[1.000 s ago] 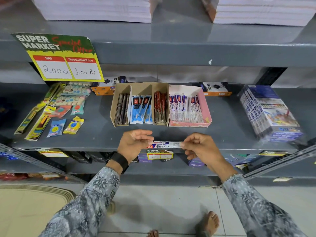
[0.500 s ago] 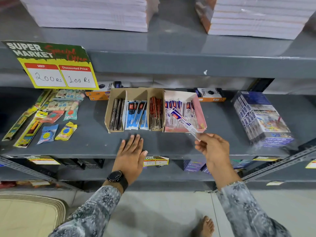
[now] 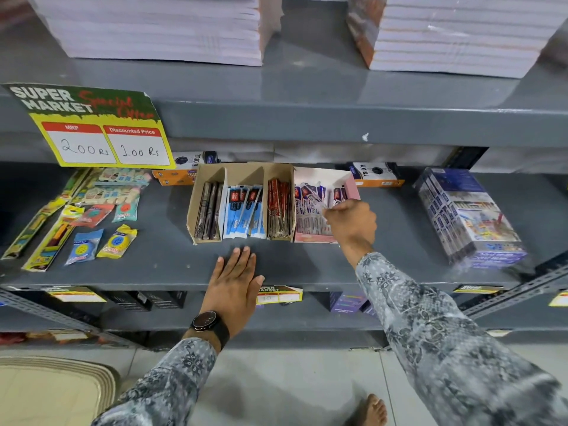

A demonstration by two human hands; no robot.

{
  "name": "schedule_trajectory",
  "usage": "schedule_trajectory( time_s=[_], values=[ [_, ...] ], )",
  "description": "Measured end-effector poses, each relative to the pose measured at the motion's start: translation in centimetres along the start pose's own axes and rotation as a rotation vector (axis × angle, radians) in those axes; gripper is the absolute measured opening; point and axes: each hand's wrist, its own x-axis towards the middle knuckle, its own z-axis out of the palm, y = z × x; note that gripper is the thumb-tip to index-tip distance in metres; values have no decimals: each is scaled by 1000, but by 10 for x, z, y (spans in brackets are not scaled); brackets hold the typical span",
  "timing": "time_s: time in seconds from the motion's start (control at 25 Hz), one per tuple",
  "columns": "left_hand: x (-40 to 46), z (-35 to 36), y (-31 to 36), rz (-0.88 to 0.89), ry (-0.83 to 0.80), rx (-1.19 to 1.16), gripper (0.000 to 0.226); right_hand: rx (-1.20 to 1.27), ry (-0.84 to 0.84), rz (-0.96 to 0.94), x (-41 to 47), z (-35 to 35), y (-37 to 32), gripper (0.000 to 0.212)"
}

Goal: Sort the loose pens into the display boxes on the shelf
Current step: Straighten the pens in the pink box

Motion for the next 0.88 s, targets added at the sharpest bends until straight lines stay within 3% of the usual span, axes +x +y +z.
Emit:
schedule_trajectory(
  time_s=[0.16,0.28,0.36,0.48,0.64,0.88],
  values=[
    [-1,-2,1,-16,-17,-14,59,-174,-197,-101,0,-1,1,23],
    [1,-15,9,-64,-55,-69,57,-223,-210,-98,9,-11,7,13],
    [6,-32,22,-89,44,-161,50,-315,-175,-107,18,-18,10,10],
    [40,-53,52,59,273,-200,44,-450,-152,-132,29,-17,6,17],
    [95,-64,76,140,123,-38,61,-534,-215,-121,34,-4,0,37],
    [112,-45,65,175,21,105,64,-418,-257,34,43,3,8,36]
  ],
)
